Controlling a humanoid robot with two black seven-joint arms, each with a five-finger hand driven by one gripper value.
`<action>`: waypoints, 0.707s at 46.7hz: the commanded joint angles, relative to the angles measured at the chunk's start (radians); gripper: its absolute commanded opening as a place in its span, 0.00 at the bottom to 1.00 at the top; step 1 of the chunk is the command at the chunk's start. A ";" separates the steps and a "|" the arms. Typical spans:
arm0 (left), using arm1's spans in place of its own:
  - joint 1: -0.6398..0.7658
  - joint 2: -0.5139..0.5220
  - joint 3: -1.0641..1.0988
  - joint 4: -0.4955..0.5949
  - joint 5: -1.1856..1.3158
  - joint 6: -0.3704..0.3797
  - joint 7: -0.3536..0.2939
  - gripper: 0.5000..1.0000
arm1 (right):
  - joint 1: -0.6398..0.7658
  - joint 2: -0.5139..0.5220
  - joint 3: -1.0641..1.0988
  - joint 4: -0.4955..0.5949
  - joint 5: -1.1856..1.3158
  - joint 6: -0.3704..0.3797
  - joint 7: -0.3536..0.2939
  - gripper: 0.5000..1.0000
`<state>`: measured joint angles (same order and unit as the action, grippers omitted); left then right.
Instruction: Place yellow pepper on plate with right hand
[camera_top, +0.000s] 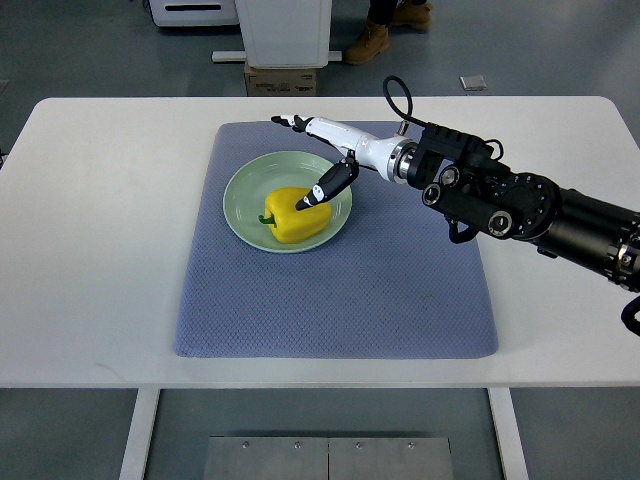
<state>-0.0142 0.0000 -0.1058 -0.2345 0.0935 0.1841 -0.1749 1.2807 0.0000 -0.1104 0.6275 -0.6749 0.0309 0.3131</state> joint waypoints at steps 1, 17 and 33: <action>-0.001 0.000 0.000 0.000 0.000 0.000 0.000 1.00 | -0.006 0.000 0.027 -0.011 0.052 -0.003 -0.003 1.00; -0.001 0.000 0.000 0.000 0.000 0.000 0.000 1.00 | -0.081 0.000 0.247 -0.124 0.169 -0.029 -0.042 1.00; 0.000 0.000 0.000 0.001 0.000 0.000 0.000 1.00 | -0.196 -0.017 0.584 -0.126 0.187 -0.031 -0.048 1.00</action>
<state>-0.0137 0.0000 -0.1058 -0.2341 0.0935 0.1841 -0.1749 1.1033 -0.0112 0.3920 0.5015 -0.4988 0.0014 0.2655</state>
